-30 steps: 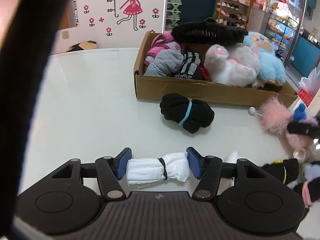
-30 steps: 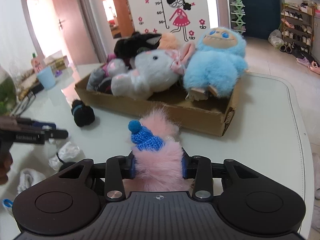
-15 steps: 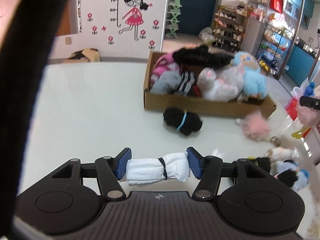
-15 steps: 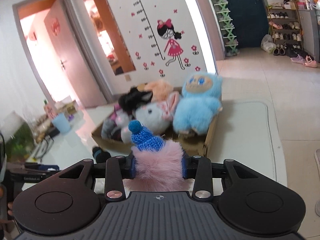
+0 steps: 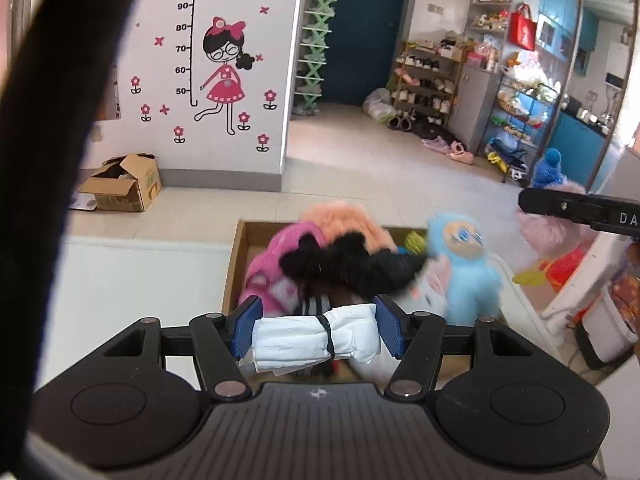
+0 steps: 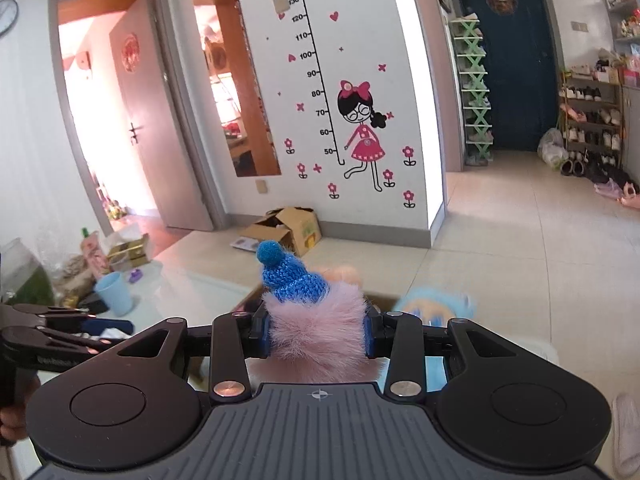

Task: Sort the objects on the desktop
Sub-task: 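Carry the white sock and pink plush into the box and open both tools, then grasp the black sock bundle with the left tool while the right tool grasps the pink fluffy pom-pom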

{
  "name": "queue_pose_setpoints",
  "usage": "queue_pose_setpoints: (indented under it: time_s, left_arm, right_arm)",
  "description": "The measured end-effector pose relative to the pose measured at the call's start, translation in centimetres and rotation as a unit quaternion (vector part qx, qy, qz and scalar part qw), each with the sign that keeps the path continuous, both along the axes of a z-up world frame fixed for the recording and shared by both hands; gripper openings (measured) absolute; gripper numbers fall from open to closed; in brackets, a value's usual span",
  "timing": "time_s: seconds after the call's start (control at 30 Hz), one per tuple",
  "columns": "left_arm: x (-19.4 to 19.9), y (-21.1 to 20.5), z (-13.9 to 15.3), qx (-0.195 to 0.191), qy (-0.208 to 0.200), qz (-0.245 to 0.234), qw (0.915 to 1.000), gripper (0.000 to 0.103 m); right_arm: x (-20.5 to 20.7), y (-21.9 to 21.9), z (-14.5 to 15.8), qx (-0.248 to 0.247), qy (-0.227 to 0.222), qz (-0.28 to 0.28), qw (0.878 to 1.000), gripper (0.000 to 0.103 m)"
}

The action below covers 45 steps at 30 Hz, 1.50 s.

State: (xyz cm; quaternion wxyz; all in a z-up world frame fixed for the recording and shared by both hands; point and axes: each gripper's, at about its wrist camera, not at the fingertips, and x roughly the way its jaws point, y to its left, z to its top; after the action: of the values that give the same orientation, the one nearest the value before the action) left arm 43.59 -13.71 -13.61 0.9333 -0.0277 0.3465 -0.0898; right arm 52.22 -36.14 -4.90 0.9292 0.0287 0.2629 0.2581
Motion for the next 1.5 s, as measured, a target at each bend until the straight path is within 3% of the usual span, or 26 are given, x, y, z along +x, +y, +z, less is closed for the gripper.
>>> queue_pose_setpoints:
  time_s: [0.13, 0.37, 0.4, 0.47, 0.53, 0.6, 0.77, 0.9, 0.97, 1.1, 1.2, 1.5]
  left_arm:
    - [4.3, -0.5, -2.9, -0.012, 0.022, 0.000, 0.9997, 0.057]
    - [6.6, -0.4, -6.7, -0.024, 0.051, -0.013, 0.9983, 0.059]
    - [6.5, -0.4, -7.0, -0.017, 0.049, -0.013, 0.9986, 0.060]
    - [6.3, -0.4, -7.6, -0.017, 0.054, -0.022, 0.9982, 0.075]
    - [5.6, -0.4, -7.7, -0.010, 0.047, -0.025, 0.9986, 0.083]
    - [4.8, -0.3, -6.7, -0.004, 0.039, -0.024, 0.9989, 0.089]
    - [3.0, 1.0, -4.3, -0.020, 0.023, -0.024, 0.9992, 0.099]
    - [-0.9, 2.0, -2.8, -0.022, 0.005, -0.026, 0.9994, 0.102]
    - [-3.0, 2.4, -3.1, -0.025, 0.003, -0.025, 0.9994, 0.102]
    - [-6.4, 2.8, -5.1, -0.027, 0.026, 0.000, 0.9993, 0.102]
    - [-7.0, 2.3, -6.7, -0.016, 0.053, 0.013, 0.9984, 0.102]
    - [-5.0, 1.2, -9.9, -0.028, 0.102, 0.031, 0.9939, 0.102]
  right_arm:
    - [5.1, 2.2, -1.2, -0.011, 0.026, -0.007, 1.000, 0.046]
    - [10.6, 6.0, -6.9, -0.076, 0.060, -0.019, 0.995, 0.047]
    - [10.9, 6.4, -7.9, -0.088, 0.063, -0.022, 0.994, 0.047]
    - [11.4, 7.1, -9.5, -0.106, 0.072, -0.024, 0.991, 0.048]
    - [11.3, 7.5, -10.4, -0.118, 0.072, -0.023, 0.990, 0.056]
    - [10.8, 7.5, -10.3, -0.115, 0.061, -0.025, 0.991, 0.064]
    - [8.6, 6.2, -7.2, -0.083, 0.037, -0.023, 0.996, 0.066]
    - [2.8, 3.0, -3.9, -0.055, -0.005, -0.010, 0.998, 0.075]
    - [-1.0, 1.0, -3.7, -0.043, -0.018, 0.000, 0.999, 0.079]
    - [-8.1, -1.8, -5.7, -0.021, -0.007, 0.018, 1.000, 0.082]
    - [-10.4, -2.0, -8.0, -0.032, 0.006, 0.026, 0.999, 0.082]
    - [-8.6, 0.2, -14.1, -0.081, 0.059, 0.035, 0.994, 0.082]
